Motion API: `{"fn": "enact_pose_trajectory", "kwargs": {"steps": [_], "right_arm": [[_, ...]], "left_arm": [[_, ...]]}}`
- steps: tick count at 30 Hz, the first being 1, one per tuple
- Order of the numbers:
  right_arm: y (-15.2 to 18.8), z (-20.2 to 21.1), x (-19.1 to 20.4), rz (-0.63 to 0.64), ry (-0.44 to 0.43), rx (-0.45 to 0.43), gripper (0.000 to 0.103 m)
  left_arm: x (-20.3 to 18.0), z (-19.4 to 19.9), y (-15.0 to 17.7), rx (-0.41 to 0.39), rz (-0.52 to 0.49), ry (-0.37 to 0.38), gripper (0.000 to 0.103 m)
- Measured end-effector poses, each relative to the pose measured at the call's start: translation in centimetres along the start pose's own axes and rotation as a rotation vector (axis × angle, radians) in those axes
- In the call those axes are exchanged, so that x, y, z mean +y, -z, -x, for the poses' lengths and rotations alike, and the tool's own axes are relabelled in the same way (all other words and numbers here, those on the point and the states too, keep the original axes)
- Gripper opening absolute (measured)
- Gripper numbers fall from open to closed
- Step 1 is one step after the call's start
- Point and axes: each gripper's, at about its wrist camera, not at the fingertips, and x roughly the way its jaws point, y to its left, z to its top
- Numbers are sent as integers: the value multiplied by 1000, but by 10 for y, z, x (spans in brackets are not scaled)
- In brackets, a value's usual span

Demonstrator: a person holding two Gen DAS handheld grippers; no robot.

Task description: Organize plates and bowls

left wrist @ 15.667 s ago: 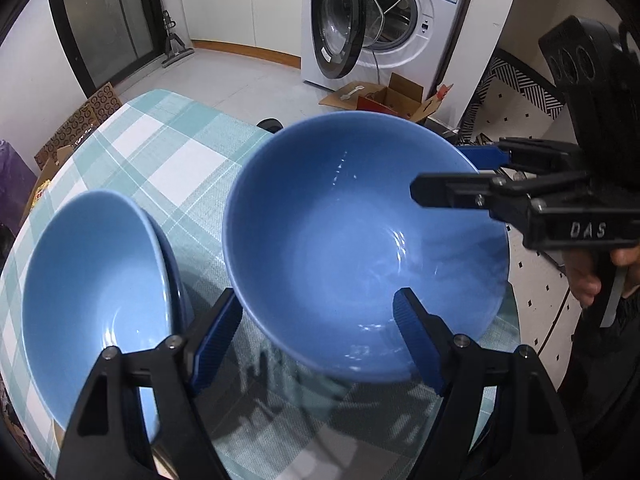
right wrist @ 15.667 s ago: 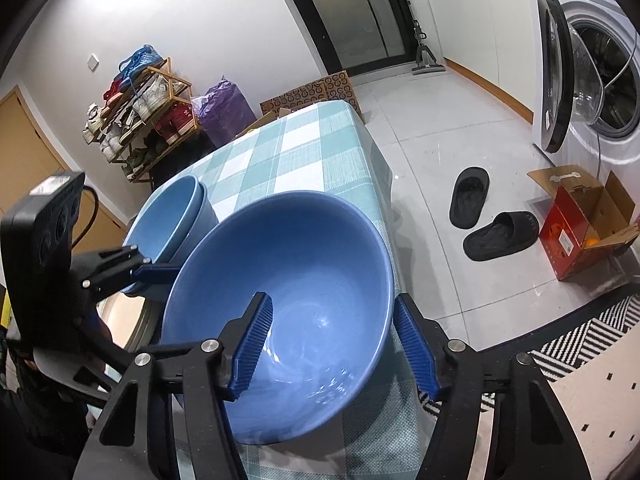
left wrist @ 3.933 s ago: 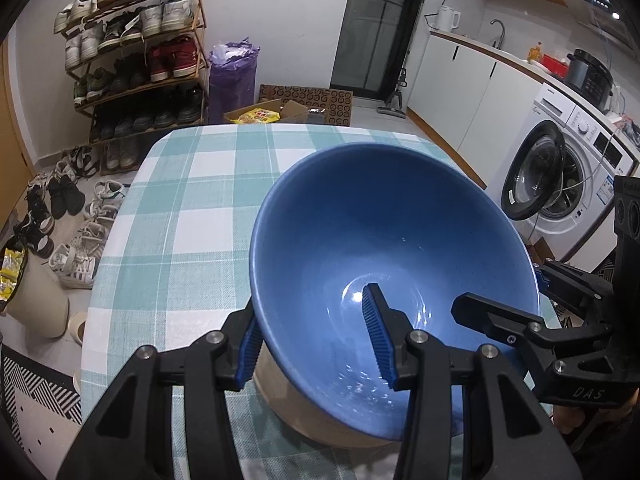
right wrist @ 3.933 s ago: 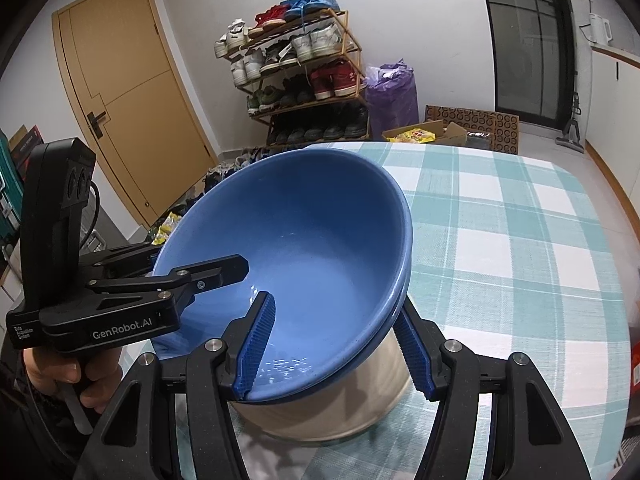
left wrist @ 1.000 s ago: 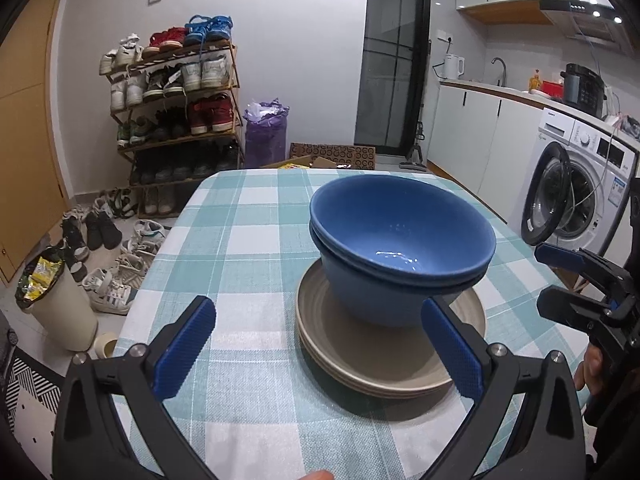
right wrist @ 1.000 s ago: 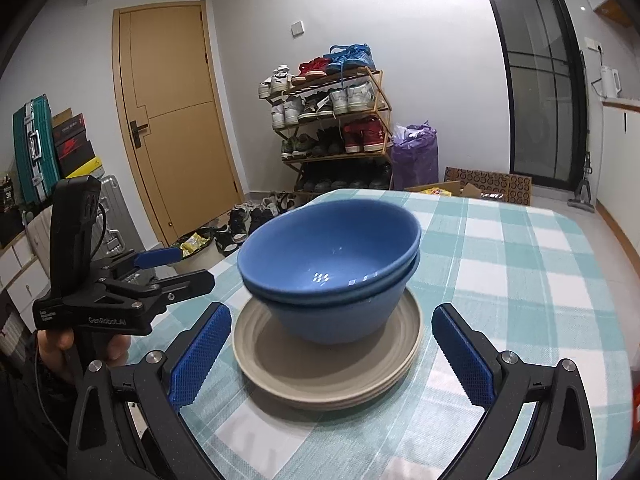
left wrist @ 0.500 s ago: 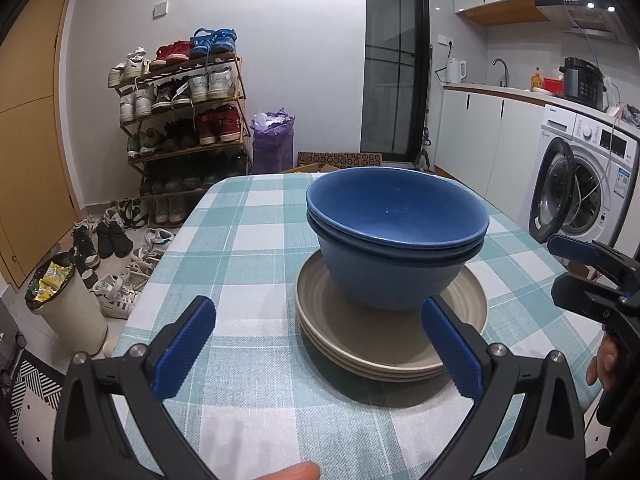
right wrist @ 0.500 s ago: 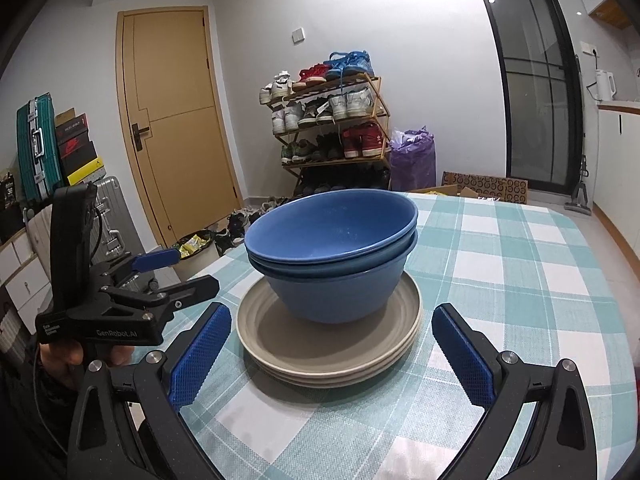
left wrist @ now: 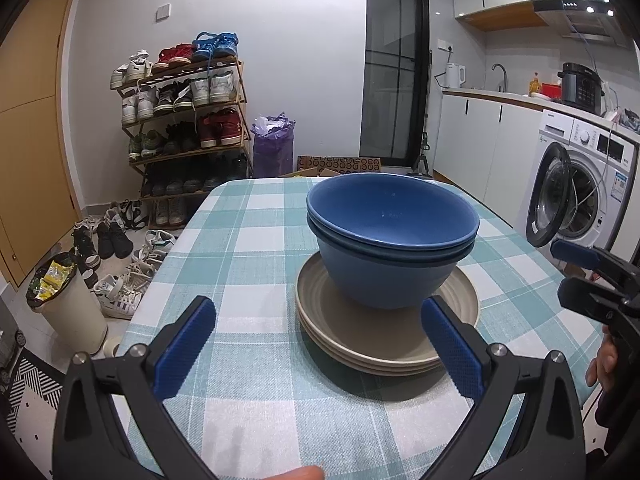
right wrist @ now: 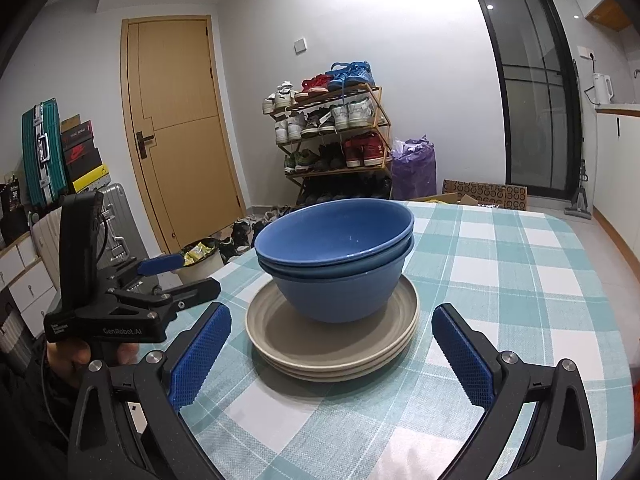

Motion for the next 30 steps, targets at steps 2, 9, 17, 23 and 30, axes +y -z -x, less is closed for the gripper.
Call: {"fn": "enact_pose_trajectory", "kwargs": {"steps": [2, 9, 17, 23, 30], "right_arm": [[0, 1, 1, -2, -1, 2, 102], [0, 2, 8, 19, -4, 3, 102], [0, 4, 12, 27, -8, 0, 102], [0, 7, 13, 26, -7, -8, 102], [0, 10, 17, 35, -14, -8, 102]], "left_arm": [[0, 2, 1, 1, -1, 4, 103], [0, 6, 0, -5, 0, -3, 103], [-5, 4, 2, 2, -11, 6, 103], [-6, 4, 2, 4, -8, 7, 103], [-5, 5, 1, 0, -3, 9, 103]]}}
